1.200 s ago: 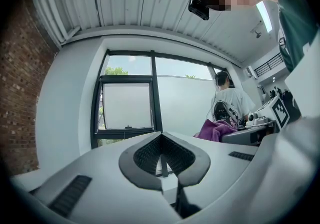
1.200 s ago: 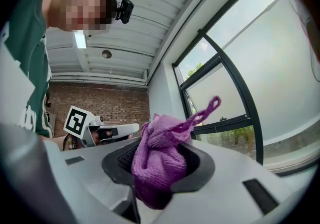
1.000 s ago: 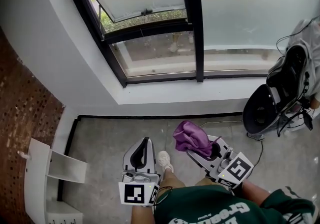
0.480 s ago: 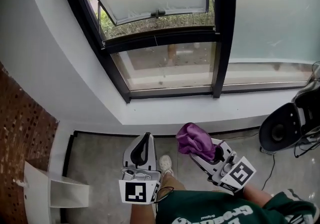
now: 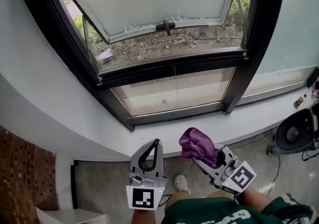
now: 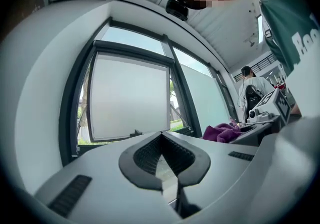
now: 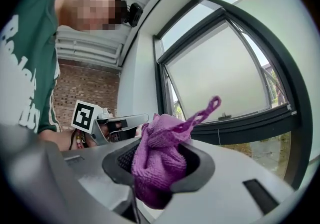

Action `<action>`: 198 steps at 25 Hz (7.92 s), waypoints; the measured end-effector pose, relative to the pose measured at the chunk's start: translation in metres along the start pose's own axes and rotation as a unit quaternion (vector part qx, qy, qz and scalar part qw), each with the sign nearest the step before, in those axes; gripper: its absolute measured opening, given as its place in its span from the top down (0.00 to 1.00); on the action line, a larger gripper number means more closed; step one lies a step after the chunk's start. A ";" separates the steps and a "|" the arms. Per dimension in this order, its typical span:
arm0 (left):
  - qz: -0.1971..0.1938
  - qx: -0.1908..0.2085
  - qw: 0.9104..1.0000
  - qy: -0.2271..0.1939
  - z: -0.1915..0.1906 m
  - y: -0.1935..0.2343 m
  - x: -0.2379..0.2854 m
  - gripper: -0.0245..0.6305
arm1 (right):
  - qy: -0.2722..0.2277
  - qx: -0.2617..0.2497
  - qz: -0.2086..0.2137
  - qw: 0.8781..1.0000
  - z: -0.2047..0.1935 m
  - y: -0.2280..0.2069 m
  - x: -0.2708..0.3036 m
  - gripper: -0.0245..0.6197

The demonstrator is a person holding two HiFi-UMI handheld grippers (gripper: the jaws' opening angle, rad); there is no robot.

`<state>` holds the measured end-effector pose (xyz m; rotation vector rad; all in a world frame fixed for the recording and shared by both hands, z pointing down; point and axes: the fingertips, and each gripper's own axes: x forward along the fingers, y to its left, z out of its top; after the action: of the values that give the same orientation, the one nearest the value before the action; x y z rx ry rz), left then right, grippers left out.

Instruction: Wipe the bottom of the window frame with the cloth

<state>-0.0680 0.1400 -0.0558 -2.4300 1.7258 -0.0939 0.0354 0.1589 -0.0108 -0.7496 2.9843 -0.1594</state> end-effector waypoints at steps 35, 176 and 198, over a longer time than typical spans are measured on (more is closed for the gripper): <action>0.041 -0.055 0.997 0.031 -0.035 0.063 0.108 0.96 | 0.001 0.021 0.037 0.999 0.005 -0.103 0.096 0.73; 0.068 -0.088 0.953 0.283 -0.721 0.184 0.128 0.96 | 0.390 0.115 -0.060 0.912 -0.723 -0.199 0.362 0.74; 0.015 -0.081 0.958 0.275 -0.700 0.028 0.228 0.96 | 0.390 0.116 -0.130 0.904 -0.698 -0.330 0.200 0.74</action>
<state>-0.1180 -0.1490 0.6197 -2.6670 2.0488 -0.7128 -0.0450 -0.1657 0.7138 -1.2995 3.4282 -1.0413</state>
